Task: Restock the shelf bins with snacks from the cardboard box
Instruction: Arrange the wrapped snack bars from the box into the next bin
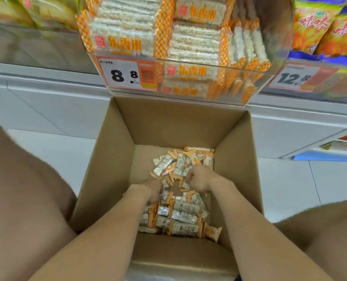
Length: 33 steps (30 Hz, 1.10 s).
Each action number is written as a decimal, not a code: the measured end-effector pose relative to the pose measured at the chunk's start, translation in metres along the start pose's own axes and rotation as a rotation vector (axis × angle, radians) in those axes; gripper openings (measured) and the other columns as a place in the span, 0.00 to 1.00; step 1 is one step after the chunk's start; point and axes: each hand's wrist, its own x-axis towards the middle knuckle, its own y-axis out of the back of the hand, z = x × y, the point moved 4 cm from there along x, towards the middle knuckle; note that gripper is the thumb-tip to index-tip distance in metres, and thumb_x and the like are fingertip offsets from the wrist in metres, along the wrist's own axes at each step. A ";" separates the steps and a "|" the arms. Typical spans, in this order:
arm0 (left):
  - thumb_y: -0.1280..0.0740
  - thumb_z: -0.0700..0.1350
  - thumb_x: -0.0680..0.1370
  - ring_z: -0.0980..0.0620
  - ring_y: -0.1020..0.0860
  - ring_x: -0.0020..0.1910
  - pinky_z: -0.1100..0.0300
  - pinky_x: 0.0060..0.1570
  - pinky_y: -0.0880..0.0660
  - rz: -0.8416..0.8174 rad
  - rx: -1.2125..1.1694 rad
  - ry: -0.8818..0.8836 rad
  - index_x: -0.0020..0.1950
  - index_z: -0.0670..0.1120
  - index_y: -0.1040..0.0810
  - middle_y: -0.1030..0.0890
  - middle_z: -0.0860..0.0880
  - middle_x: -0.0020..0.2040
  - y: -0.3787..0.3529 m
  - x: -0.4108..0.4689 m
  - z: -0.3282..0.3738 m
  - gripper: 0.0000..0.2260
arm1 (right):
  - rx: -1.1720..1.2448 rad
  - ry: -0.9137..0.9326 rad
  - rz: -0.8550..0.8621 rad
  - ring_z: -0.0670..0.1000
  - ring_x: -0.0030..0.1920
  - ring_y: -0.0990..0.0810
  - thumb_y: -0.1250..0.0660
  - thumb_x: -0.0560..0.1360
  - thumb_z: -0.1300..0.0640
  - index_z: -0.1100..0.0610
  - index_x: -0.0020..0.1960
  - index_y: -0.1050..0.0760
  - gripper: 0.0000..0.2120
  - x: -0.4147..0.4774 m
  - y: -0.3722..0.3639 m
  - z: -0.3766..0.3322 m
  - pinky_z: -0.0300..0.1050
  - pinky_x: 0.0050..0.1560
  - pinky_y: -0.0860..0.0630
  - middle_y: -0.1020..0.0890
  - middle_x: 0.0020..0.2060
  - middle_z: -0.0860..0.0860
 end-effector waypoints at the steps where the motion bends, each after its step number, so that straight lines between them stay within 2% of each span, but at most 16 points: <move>1: 0.36 0.35 0.83 0.42 0.23 0.66 0.53 0.60 0.24 0.005 -0.011 0.010 0.76 0.44 0.28 0.25 0.43 0.72 -0.004 0.004 -0.002 0.21 | -0.002 -0.021 -0.050 0.59 0.62 0.19 0.38 0.80 0.62 0.60 0.58 0.16 0.13 0.008 -0.015 0.006 0.57 0.63 0.19 0.18 0.62 0.59; 4: 0.37 0.31 0.81 0.41 0.34 0.77 0.53 0.72 0.32 0.023 -0.108 0.020 0.84 0.47 0.41 0.38 0.42 0.81 -0.012 0.012 -0.006 0.32 | -0.042 -0.080 -0.160 0.57 0.62 0.21 0.37 0.80 0.64 0.57 0.70 0.24 0.20 0.019 -0.054 0.017 0.49 0.60 0.20 0.23 0.65 0.56; 7: 0.37 0.27 0.79 0.39 0.35 0.78 0.51 0.74 0.33 0.004 -0.258 0.106 0.85 0.49 0.50 0.42 0.43 0.82 -0.025 0.019 -0.017 0.40 | -0.047 -0.107 -0.254 0.59 0.64 0.22 0.36 0.80 0.62 0.50 0.78 0.33 0.28 0.022 -0.087 0.024 0.53 0.64 0.21 0.25 0.70 0.56; 10: 0.33 0.28 0.79 0.37 0.34 0.77 0.51 0.74 0.33 0.063 -0.168 0.201 0.81 0.40 0.46 0.43 0.38 0.80 -0.030 0.023 -0.029 0.34 | -0.210 -0.068 -0.232 0.60 0.67 0.23 0.26 0.78 0.53 0.51 0.76 0.32 0.28 0.025 -0.093 0.025 0.56 0.67 0.24 0.24 0.69 0.55; 12: 0.34 0.29 0.79 0.38 0.34 0.78 0.53 0.74 0.34 0.063 -0.111 0.217 0.80 0.37 0.42 0.44 0.36 0.80 -0.032 0.026 -0.034 0.31 | -0.222 -0.051 -0.252 0.58 0.63 0.21 0.23 0.76 0.54 0.55 0.71 0.27 0.25 0.028 -0.089 0.025 0.54 0.62 0.22 0.22 0.65 0.55; 15: 0.29 0.40 0.81 0.38 0.38 0.78 0.52 0.75 0.37 0.077 -0.065 0.200 0.72 0.39 0.27 0.32 0.41 0.75 -0.033 0.026 -0.037 0.20 | -0.093 -0.056 -0.251 0.56 0.59 0.20 0.27 0.79 0.56 0.54 0.61 0.22 0.11 0.037 -0.085 0.024 0.48 0.56 0.23 0.21 0.61 0.53; 17: 0.24 0.44 0.79 0.40 0.36 0.76 0.53 0.74 0.36 0.048 -0.028 0.194 0.72 0.42 0.25 0.36 0.43 0.76 -0.038 0.027 -0.039 0.23 | 0.088 -0.053 -0.186 0.53 0.52 0.21 0.34 0.82 0.58 0.53 0.53 0.22 0.02 0.042 -0.081 0.024 0.46 0.51 0.25 0.20 0.54 0.51; 19: 0.22 0.48 0.77 0.41 0.31 0.71 0.49 0.71 0.32 0.044 -0.026 0.217 0.71 0.46 0.23 0.39 0.45 0.74 -0.039 0.025 -0.039 0.23 | 0.301 -0.068 -0.132 0.48 0.40 0.27 0.39 0.84 0.60 0.54 0.48 0.24 0.08 0.042 -0.072 0.019 0.44 0.41 0.30 0.24 0.44 0.47; 20: 0.22 0.51 0.76 0.41 0.31 0.70 0.47 0.71 0.33 0.061 -0.031 0.228 0.69 0.48 0.23 0.37 0.45 0.72 -0.036 0.023 -0.039 0.23 | 0.403 -0.080 -0.120 0.49 0.40 0.28 0.40 0.84 0.59 0.55 0.48 0.24 0.09 0.039 -0.065 0.014 0.44 0.43 0.31 0.24 0.46 0.49; 22: 0.24 0.56 0.76 0.42 0.31 0.70 0.44 0.69 0.35 0.135 -0.062 0.196 0.69 0.52 0.24 0.32 0.47 0.70 -0.025 0.021 -0.034 0.24 | 0.567 -0.091 -0.088 0.57 0.55 0.22 0.36 0.83 0.46 0.56 0.57 0.21 0.14 0.032 -0.051 0.006 0.49 0.57 0.29 0.24 0.58 0.53; 24: 0.25 0.57 0.76 0.42 0.27 0.69 0.44 0.67 0.33 0.173 -0.149 0.150 0.71 0.55 0.28 0.25 0.48 0.69 -0.016 0.021 -0.030 0.25 | 0.637 -0.115 -0.078 0.57 0.60 0.22 0.32 0.76 0.34 0.53 0.61 0.24 0.25 0.018 -0.038 0.000 0.53 0.60 0.27 0.22 0.56 0.51; 26: 0.25 0.57 0.77 0.42 0.25 0.68 0.42 0.67 0.29 0.147 -0.234 0.100 0.74 0.57 0.31 0.24 0.49 0.71 -0.005 0.016 -0.025 0.29 | 0.745 -0.070 -0.067 0.56 0.50 0.20 0.32 0.79 0.40 0.57 0.60 0.25 0.21 0.013 -0.028 0.001 0.52 0.49 0.28 0.18 0.44 0.52; 27: 0.24 0.57 0.77 0.42 0.24 0.67 0.43 0.66 0.27 0.121 -0.267 0.072 0.76 0.56 0.32 0.26 0.48 0.73 0.000 0.012 -0.023 0.30 | 0.792 -0.052 -0.069 0.54 0.51 0.19 0.32 0.80 0.41 0.59 0.63 0.24 0.23 0.009 -0.021 0.000 0.51 0.51 0.28 0.16 0.44 0.50; 30: 0.24 0.51 0.78 0.41 0.24 0.68 0.49 0.65 0.25 0.119 -0.279 -0.011 0.78 0.51 0.30 0.27 0.45 0.75 0.023 -0.006 -0.015 0.30 | 0.916 -0.024 0.016 0.51 0.68 0.23 0.24 0.66 0.28 0.56 0.73 0.26 0.46 -0.003 -0.001 0.000 0.55 0.70 0.29 0.21 0.68 0.48; 31: 0.24 0.50 0.79 0.42 0.24 0.68 0.49 0.64 0.24 0.140 -0.254 -0.040 0.78 0.50 0.30 0.26 0.45 0.73 0.032 -0.013 -0.011 0.29 | 0.961 0.007 0.062 0.52 0.68 0.23 0.22 0.66 0.30 0.58 0.72 0.25 0.45 -0.007 0.006 -0.002 0.58 0.72 0.27 0.21 0.69 0.52; 33: 0.26 0.46 0.79 0.44 0.20 0.61 0.49 0.58 0.21 0.221 -0.220 -0.111 0.76 0.51 0.28 0.21 0.47 0.64 0.053 -0.032 -0.005 0.26 | 0.987 0.066 0.158 0.49 0.58 0.19 0.26 0.79 0.45 0.60 0.65 0.24 0.23 -0.028 0.025 -0.013 0.56 0.67 0.23 0.18 0.59 0.53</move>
